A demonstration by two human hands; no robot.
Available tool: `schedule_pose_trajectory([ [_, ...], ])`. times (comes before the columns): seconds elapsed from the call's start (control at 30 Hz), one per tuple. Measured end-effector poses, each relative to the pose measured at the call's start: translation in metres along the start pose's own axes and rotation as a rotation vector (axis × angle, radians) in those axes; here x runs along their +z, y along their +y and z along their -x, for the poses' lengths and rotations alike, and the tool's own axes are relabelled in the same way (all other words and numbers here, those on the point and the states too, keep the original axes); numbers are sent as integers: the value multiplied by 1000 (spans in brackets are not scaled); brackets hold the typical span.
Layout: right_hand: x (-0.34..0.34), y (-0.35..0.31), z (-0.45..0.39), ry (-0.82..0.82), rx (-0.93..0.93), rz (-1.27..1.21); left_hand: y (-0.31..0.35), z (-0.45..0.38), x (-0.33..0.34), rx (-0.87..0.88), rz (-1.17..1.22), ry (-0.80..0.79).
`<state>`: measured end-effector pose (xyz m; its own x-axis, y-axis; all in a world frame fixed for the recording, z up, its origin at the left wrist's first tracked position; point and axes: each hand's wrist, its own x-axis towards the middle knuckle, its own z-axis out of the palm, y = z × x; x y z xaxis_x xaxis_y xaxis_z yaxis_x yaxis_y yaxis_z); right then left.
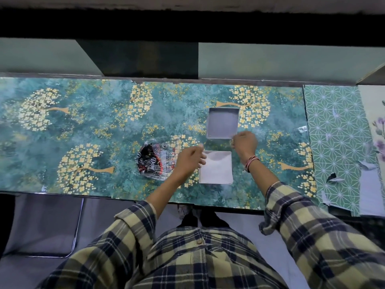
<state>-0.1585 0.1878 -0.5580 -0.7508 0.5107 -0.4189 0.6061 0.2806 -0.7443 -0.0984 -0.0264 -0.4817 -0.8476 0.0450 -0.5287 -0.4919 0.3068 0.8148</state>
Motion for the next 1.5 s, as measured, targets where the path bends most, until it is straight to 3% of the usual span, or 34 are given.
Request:
schedule_pose_trajectory([
  [0.07,-10,-12,18,-1,-78,-125,14,-8,-7,-197,381,-53],
  [0.17,-23,-22,46,-60,-255,-276,26,-17,-17,-308,589,-145],
  [0.23,-30,-17,58,-112,-266,-337,30,-17,-19,-315,624,-147],
  [0.47,-49,7,90,-364,106,-658,-2,-7,-11,-194,417,-59],
  [0.93,-45,32,107,-313,-92,44,-45,1,12,-111,148,59],
  [1.17,-46,20,111,-271,-169,187,-46,-1,11,-104,122,71],
  [1.5,-50,14,112,-265,-191,181,-48,-3,8,-102,120,66],
])
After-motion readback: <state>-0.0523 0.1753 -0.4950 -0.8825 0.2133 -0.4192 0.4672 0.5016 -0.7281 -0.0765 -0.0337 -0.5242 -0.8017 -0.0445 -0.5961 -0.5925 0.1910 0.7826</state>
